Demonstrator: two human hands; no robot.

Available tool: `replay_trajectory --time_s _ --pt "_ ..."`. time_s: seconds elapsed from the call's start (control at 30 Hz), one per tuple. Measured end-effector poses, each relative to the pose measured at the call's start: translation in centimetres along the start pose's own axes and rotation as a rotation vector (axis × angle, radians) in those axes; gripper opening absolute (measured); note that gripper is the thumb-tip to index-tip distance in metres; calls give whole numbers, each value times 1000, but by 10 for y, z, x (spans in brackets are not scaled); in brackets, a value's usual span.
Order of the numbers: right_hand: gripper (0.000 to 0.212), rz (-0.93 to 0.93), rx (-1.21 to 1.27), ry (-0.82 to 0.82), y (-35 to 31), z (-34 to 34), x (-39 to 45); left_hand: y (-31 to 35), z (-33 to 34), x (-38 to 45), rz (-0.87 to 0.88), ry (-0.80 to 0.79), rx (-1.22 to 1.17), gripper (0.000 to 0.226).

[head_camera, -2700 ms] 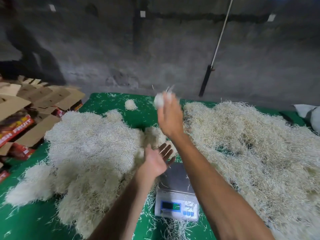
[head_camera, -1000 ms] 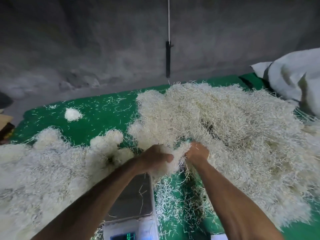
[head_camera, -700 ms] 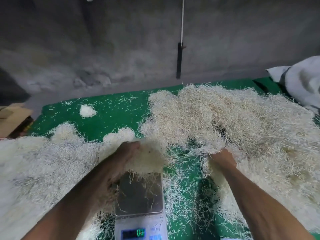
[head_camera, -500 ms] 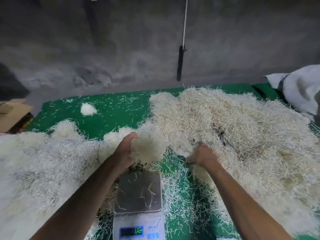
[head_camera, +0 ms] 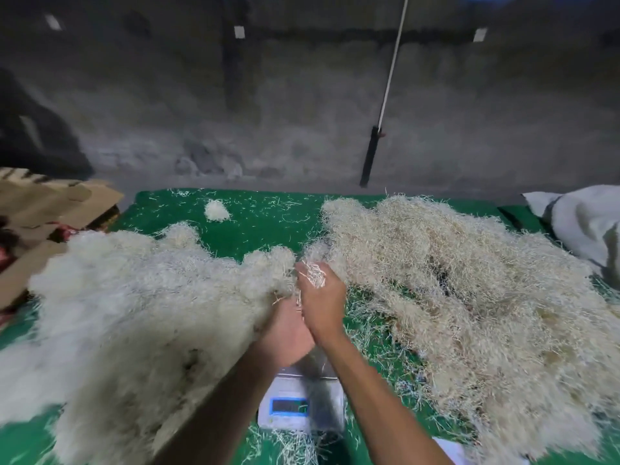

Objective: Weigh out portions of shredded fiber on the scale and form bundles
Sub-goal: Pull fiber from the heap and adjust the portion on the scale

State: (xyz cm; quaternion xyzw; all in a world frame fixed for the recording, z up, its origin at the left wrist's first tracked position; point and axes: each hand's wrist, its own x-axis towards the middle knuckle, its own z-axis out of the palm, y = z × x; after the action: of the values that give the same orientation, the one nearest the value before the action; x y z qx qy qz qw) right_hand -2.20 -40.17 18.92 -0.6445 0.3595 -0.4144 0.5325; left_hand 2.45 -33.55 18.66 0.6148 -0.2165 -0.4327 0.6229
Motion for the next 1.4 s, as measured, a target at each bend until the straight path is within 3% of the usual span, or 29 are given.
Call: replay_trajectory --time_s 0.07,0.13,0.27,0.37,0.43,0.5,0.57,0.63,0.73,0.9,1.0,1.07,1.1,1.17,1.27,1.4 --pt "40 -18 -111 18 -4 3 -12 -1 -2 -10 -42 -12 -51 46" --pt "45 -79 -248 15 -7 15 -32 9 -14 -18 -107 114 -184 39" --pt "53 -67 -71 -269 -15 34 -67 13 -29 -25 -134 192 -346 34" --pt "44 -97 -229 -194 -11 18 -61 -6 -41 -32 -320 7 -435 37" --pt "59 -115 -376 -149 -1 4 -60 -2 -50 -34 -273 -61 -433 36" --pt "85 -46 -320 -217 11 0 -69 11 -59 -29 -275 -55 -471 35" --pt "95 68 -238 -294 20 2 -74 17 -63 -25 -292 -96 -392 34" --pt "88 109 -279 -267 21 -3 -63 16 -69 -22 -276 -94 -248 42" --pt "53 85 -382 -157 24 -16 -37 13 -87 -13 -207 42 -49 66" --pt "26 3 -377 -129 28 -18 -20 -3 -88 -5 -219 -96 -8 99" --pt "6 40 -407 -128 38 -23 -13 -17 -80 9 -160 -17 -10 63" --pt "3 -1 -476 -105 45 -31 -5 -28 -80 20 -120 36 20 42" --pt "15 -42 -539 -87 49 -34 0 -34 -80 26 -113 73 60 36" --pt "31 -40 -618 -72 57 -40 6 -44 -80 34 -103 174 192 30" --pt "26 33 -626 -112 75 -48 9 -54 -82 40 -69 288 294 28" --pt "17 112 -573 -74 96 -62 12 -63 -94 45 -44 324 320 28"
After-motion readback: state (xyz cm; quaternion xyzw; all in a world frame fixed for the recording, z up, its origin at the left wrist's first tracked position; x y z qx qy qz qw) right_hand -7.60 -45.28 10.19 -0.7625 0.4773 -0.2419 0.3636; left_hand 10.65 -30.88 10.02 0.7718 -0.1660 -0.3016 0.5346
